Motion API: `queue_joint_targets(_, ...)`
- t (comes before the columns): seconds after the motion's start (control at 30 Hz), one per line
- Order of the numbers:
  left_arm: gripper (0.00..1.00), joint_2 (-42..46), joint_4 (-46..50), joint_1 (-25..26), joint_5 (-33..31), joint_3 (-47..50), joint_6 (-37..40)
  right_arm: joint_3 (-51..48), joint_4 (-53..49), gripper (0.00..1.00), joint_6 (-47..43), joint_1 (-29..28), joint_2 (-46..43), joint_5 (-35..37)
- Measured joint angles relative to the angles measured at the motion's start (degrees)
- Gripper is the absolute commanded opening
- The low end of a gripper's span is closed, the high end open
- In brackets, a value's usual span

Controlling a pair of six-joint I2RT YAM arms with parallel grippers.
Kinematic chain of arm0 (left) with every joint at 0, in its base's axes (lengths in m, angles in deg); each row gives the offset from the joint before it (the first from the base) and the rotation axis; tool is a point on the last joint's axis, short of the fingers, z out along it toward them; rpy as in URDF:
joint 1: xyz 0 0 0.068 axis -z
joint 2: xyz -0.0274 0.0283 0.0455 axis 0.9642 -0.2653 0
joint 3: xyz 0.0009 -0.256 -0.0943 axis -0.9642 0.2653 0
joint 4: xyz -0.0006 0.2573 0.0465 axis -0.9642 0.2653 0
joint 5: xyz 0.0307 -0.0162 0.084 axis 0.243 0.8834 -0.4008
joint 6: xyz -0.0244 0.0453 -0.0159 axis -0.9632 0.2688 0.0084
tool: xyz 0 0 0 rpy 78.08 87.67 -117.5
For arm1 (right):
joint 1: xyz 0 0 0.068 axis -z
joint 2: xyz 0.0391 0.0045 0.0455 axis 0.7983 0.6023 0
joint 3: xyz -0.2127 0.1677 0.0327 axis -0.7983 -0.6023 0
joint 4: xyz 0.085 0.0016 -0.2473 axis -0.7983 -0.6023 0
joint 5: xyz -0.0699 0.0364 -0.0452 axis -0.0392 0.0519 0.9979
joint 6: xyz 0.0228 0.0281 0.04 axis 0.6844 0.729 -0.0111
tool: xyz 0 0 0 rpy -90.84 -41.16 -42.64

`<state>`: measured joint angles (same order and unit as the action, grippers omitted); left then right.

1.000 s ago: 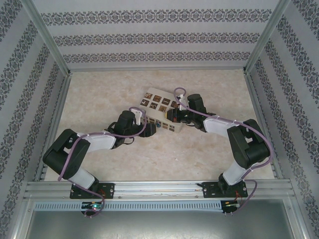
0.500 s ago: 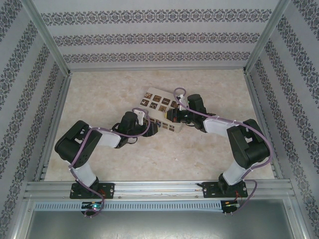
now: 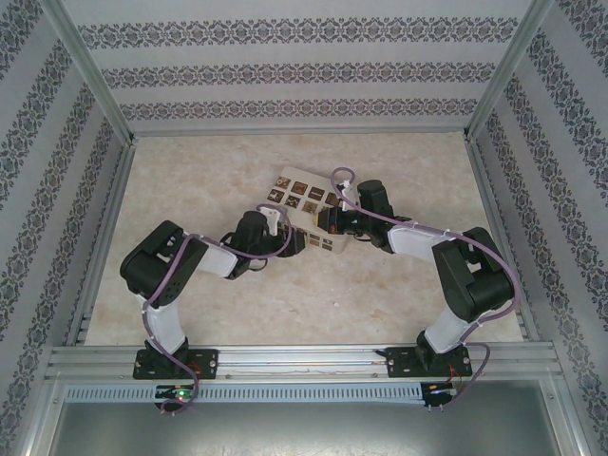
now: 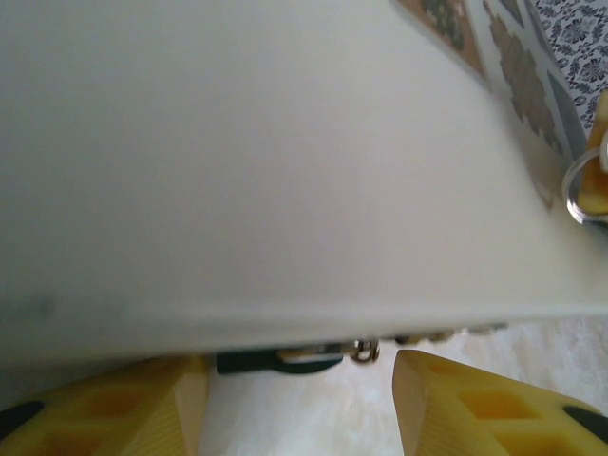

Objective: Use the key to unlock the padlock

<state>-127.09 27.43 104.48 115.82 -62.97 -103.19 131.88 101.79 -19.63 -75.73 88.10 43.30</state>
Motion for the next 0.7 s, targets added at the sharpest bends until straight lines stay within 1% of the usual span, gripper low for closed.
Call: queue_joint_targets(0.7, 0.51, -1.75, -1.05, 0.31, -0.04, -1.42, -0.66, 0.0, 0.46, 0.0, 0.0, 0.0, 0.0, 0.68)
